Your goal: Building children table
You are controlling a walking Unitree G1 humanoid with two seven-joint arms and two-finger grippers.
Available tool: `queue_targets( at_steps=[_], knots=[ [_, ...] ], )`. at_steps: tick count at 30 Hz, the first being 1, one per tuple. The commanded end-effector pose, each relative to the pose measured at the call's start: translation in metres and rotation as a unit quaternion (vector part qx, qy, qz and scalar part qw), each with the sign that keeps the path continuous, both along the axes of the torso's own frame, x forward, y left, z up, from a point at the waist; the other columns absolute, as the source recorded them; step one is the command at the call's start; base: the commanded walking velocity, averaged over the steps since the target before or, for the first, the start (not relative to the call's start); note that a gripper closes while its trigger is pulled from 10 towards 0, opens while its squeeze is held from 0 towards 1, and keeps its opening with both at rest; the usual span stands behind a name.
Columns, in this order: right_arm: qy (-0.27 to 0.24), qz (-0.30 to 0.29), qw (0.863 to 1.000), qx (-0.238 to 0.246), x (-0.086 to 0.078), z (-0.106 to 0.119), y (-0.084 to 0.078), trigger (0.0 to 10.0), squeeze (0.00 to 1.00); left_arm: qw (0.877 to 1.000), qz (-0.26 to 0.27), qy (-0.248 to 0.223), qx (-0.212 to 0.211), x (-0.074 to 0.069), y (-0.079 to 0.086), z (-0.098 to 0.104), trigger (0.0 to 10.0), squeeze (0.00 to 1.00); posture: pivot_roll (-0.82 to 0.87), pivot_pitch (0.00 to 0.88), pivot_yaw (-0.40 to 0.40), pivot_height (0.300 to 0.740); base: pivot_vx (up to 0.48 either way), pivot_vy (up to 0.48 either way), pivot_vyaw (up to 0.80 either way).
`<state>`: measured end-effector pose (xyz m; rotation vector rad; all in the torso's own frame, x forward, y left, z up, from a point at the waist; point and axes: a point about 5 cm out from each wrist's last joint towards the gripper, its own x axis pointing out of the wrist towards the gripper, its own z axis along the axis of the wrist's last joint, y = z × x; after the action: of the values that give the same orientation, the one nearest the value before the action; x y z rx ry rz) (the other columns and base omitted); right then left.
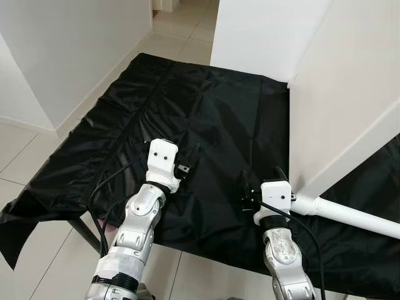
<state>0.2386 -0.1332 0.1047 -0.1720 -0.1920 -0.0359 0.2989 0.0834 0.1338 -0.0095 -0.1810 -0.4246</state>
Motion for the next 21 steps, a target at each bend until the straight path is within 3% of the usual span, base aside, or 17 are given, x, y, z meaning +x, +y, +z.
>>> queue_targets(
  at_steps=[1,21],
  knots=[
    [0.005,-0.002,1.000,-0.001,-0.0003,-0.0015,-0.0001,10.0,0.00,1.000,-0.014,0.005,0.008,-0.0020,-0.0035,-0.0010,10.0,0.00,0.07,0.021,-0.063,0.740,0.000,0.000,0.00],
    [0.010,0.002,1.000,-0.001,-0.0006,-0.0044,0.0021,10.0,0.00,0.999,-0.015,0.028,0.010,-0.0013,-0.0062,-0.0038,10.0,0.00,0.08,0.007,-0.061,0.740,0.000,0.000,0.00]
  ],
)
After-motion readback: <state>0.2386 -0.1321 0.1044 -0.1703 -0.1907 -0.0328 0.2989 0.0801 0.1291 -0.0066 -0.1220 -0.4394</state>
